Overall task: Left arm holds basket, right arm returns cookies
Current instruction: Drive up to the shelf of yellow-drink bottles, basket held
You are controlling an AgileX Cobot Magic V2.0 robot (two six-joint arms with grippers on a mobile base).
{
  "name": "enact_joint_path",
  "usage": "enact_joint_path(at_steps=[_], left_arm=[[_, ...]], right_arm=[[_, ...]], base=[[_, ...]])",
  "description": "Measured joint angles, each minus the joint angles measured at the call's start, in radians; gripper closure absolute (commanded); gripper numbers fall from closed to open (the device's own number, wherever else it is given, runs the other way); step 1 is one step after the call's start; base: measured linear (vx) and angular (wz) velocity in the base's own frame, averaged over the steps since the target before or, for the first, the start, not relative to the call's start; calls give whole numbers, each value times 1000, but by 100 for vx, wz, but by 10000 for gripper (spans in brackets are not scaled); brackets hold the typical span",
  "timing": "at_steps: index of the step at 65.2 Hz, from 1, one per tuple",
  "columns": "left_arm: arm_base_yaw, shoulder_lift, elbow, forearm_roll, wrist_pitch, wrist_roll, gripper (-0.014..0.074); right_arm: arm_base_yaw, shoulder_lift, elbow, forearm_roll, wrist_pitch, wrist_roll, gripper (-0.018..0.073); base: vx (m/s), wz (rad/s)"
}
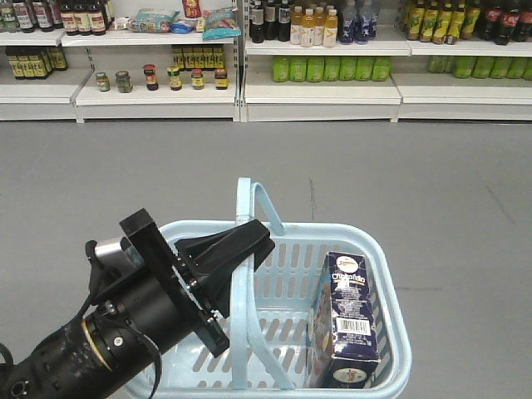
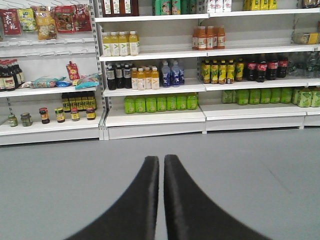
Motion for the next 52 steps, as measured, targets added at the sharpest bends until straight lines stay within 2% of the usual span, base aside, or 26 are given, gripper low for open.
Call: enact_joint_path(at_steps=[52], left_arm=[[0,0,0,0,0,0,596]], right_arm=[[0,0,0,0,0,0,565]], base=[[55,-1]])
